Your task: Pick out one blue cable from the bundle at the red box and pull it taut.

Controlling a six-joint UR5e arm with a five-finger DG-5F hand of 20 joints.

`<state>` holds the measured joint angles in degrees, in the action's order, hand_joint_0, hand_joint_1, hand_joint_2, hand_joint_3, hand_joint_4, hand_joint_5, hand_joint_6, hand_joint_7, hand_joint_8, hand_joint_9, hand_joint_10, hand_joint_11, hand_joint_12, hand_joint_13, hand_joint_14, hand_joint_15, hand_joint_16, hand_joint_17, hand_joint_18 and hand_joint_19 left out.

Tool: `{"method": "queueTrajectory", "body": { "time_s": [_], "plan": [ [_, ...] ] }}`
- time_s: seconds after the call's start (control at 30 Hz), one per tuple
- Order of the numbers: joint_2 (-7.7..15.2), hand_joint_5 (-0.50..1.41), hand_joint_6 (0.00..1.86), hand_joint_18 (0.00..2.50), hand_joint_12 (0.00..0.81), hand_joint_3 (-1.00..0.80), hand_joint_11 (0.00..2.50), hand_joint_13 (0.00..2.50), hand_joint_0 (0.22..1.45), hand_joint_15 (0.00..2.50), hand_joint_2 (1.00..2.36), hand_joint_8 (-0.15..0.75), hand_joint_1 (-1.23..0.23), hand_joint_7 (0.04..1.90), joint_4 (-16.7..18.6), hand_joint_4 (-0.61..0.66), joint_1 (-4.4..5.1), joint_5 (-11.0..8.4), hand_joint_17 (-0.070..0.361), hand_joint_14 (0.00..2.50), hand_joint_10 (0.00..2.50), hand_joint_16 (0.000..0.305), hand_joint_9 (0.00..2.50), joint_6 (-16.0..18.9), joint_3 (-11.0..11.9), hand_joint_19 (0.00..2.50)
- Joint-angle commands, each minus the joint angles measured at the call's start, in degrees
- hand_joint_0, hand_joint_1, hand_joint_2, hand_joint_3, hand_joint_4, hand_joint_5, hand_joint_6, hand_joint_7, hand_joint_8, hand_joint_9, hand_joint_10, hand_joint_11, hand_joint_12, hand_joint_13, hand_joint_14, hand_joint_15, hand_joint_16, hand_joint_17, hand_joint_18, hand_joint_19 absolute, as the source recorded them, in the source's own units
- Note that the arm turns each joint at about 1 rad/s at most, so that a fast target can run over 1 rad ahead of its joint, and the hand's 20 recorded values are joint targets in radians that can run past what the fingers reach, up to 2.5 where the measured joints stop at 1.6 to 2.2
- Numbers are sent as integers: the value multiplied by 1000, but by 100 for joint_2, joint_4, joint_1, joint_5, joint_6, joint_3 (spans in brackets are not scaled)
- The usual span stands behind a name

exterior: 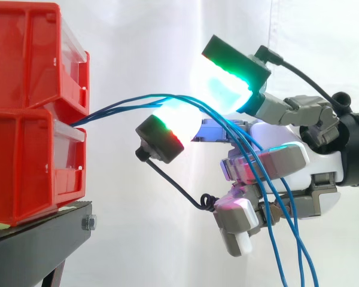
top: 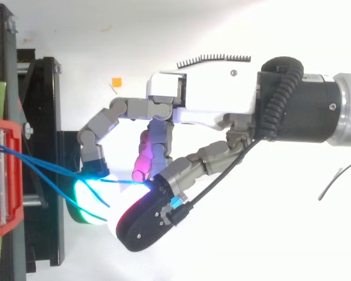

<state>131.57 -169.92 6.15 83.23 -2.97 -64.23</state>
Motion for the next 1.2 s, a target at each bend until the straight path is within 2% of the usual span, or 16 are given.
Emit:
{"method": "queueTrajectory", "body": {
  "time_s": [0.0,0.13,0.23,0.37,0.47,0.53,0.67,0.87,1.0,1.07,1.13,1.17],
  "plan": [
    [0,22,791,886,304,-500,737,1210,387,691,1000,178,-770,989,-68,-374,0,9,121,24,27,54,1672,7,-2,761],
    [0,23,792,869,278,-500,756,1190,400,709,1000,173,-974,924,-77,-407,0,61,109,26,30,49,1652,-11,-2,769],
    [0,23,790,873,274,-500,754,1176,399,716,1000,169,-998,914,-77,-397,0,70,110,25,30,49,1633,-11,-2,761],
    [0,22,789,746,283,-500,757,1150,384,715,1000,174,-1037,898,-85,-359,-18,123,115,26,30,51,1606,-11,-2,725],
    [0,20,786,760,289,-500,742,1143,377,703,1000,170,-997,908,-103,-347,-26,149,117,25,31,52,1602,-19,-2,722],
    [0,23,754,775,298,-500,730,1143,369,705,1000,178,-900,936,-121,-329,-35,184,121,25,28,54,1592,-19,-2,721],
    [0,31,642,759,305,-500,719,1125,380,701,1000,186,-792,1124,-121,-302,-26,211,123,25,26,54,1550,-19,-2,722],
    [0,31,583,723,297,-500,733,1096,417,710,1000,187,-753,1233,-112,-274,-26,211,117,24,29,52,1516,-19,7,731],
    [-9,25,567,670,272,-500,752,1064,501,736,1000,162,-635,1286,-121,-292,-26,211,103,27,30,46,1487,-19,16,758],
    [-9,21,568,648,262,-500,762,1051,537,739,1000,155,-639,1306,-129,-297,-35,211,97,29,29,43,1477,-19,16,781],
    [-9,12,585,631,276,-463,774,1013,555,744,1003,168,-693,1363,-138,-226,-35,220,97,29,32,43,1427,-19,16,789],
    [-18,-2,630,623,280,-419,781,982,553,741,1007,175,-707,1289,-147,-202,-35,228,99,27,32,44,1383,-19,16,790]
  ]
}}
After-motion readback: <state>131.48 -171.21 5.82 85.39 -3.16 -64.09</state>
